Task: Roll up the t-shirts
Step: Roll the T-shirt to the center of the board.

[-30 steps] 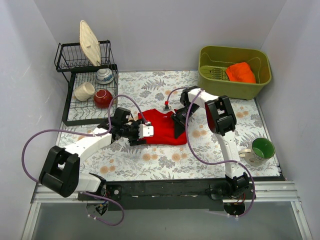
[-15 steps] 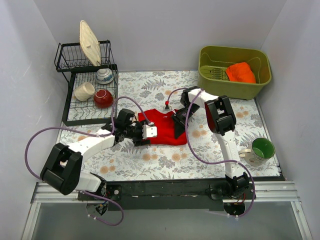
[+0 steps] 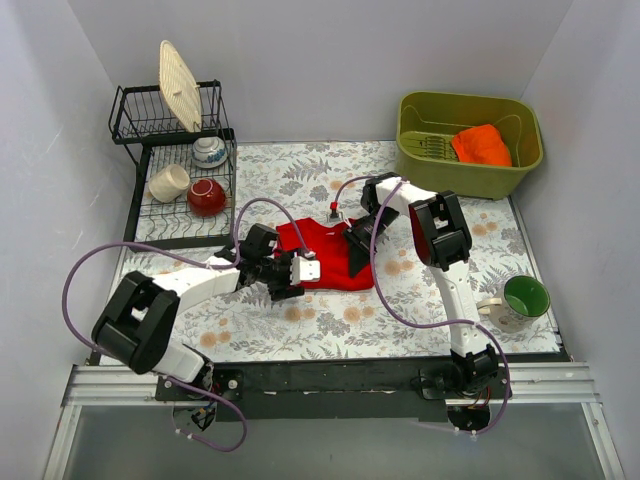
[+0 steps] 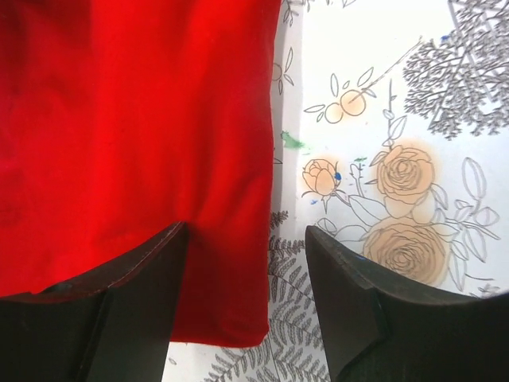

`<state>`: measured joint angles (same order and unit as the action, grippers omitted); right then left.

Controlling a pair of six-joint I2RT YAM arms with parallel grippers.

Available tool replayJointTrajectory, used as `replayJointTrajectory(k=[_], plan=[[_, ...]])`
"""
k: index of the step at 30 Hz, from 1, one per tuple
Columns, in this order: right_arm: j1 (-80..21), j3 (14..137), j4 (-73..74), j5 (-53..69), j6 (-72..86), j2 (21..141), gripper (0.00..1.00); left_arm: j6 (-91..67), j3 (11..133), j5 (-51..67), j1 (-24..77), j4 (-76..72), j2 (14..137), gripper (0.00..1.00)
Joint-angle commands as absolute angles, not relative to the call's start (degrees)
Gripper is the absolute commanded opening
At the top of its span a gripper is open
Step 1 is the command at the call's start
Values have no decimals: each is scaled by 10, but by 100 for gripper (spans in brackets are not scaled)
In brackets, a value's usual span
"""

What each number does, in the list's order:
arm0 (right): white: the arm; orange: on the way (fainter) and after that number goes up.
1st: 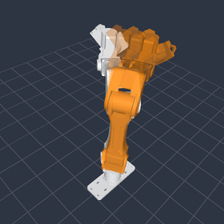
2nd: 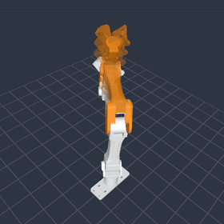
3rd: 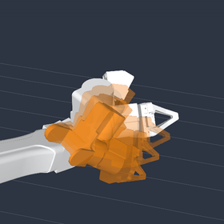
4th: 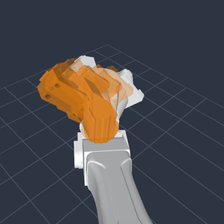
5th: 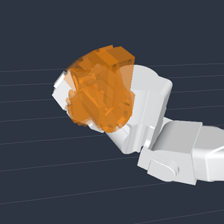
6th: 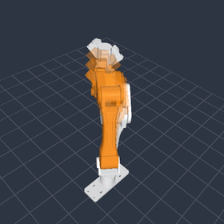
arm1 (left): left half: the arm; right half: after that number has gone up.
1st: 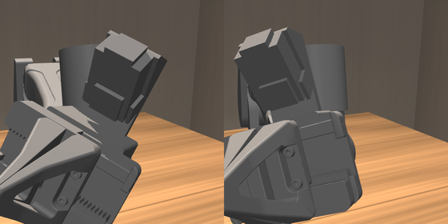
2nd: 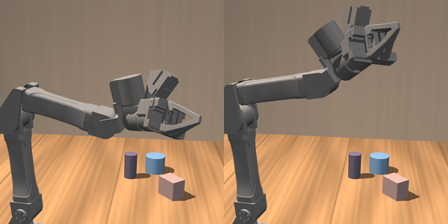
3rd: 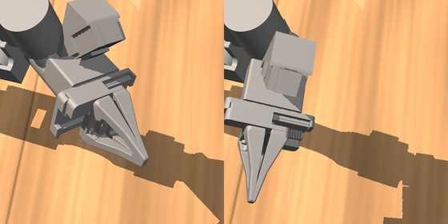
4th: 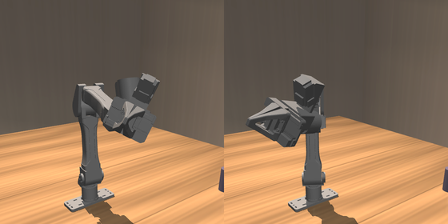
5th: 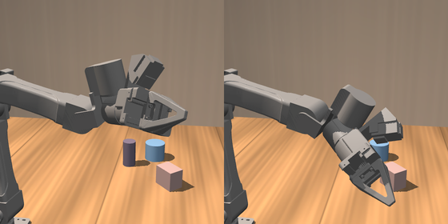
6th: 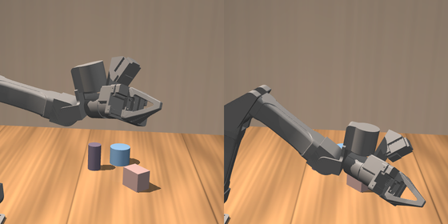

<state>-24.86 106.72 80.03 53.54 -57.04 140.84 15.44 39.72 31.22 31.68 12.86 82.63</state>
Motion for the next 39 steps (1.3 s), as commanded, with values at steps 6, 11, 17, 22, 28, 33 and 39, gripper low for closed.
replayJointTrajectory(k=[6,11,17,22,28,33,39], plan=[[-250,1050,745,459,-616,1422,28,192,394,262,319,136,890,26],[-233,1076,747,464,-611,1364,99,178,410,248,317,163,911,2],[-188,1072,723,441,-602,1240,98,137,468,313,310,223,903,0],[-190,822,466,399,-544,996,99,57,578,416,261,314,956,0],[-266,628,284,335,-553,868,98,9,652,490,220,355,1008,0],[-314,590,236,317,-561,860,98,4,677,525,203,378,1034,0],[-345,575,200,292,-560,890,99,3,688,543,200,392,1048,0]])
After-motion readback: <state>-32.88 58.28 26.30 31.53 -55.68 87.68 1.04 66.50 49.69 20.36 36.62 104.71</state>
